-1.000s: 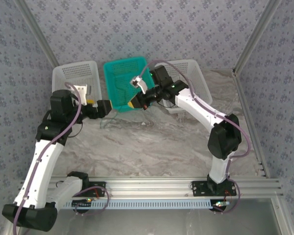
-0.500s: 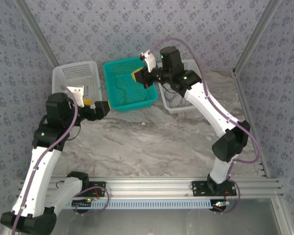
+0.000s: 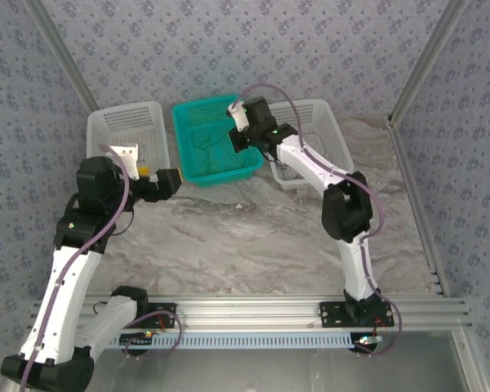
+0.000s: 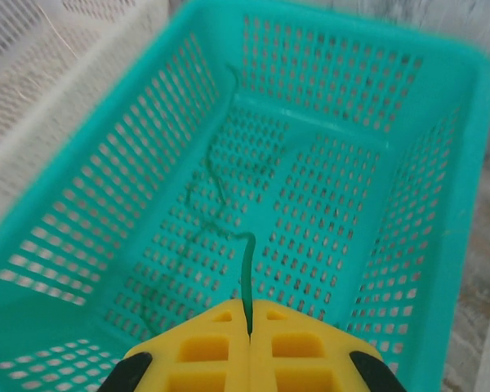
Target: Untangle the cables
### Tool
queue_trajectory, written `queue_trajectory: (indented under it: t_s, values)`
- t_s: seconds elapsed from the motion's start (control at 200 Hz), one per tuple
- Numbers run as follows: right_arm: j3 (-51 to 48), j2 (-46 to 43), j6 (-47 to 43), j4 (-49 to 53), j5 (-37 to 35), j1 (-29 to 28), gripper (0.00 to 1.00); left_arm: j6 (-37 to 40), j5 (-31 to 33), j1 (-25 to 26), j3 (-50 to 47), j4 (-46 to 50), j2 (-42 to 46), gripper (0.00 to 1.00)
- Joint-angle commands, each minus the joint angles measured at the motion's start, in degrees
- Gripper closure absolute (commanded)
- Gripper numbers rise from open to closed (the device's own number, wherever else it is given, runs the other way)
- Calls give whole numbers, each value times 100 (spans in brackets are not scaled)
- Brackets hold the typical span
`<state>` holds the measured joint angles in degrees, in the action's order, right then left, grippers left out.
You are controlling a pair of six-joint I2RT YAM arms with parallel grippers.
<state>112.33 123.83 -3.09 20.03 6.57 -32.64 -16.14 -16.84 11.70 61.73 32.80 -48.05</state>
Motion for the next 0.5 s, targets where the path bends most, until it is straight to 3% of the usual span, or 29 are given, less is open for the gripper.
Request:
queue_trajectory:
  t_s: [0.0,0.11,0.215,0.37,0.495]
  values:
    - [227,352,-355,-99,84,-126,78,-65,110,24,-82,-185,49,1]
    - [595,606,-527,235,-169,-322,59,-162,567,25,-135,-99,-2,1]
    - [630,367,-549,325,-478,-418,48,-373,1377,20,-182,101,-62,1]
    - [181,-722,-284,285,-418,-334,46,-681,2240,16,-383,63,-162,0]
    - [-1217,-2122,-336,-200,-679,-236,45,-783,2922,7,-895,-445,-117,0]
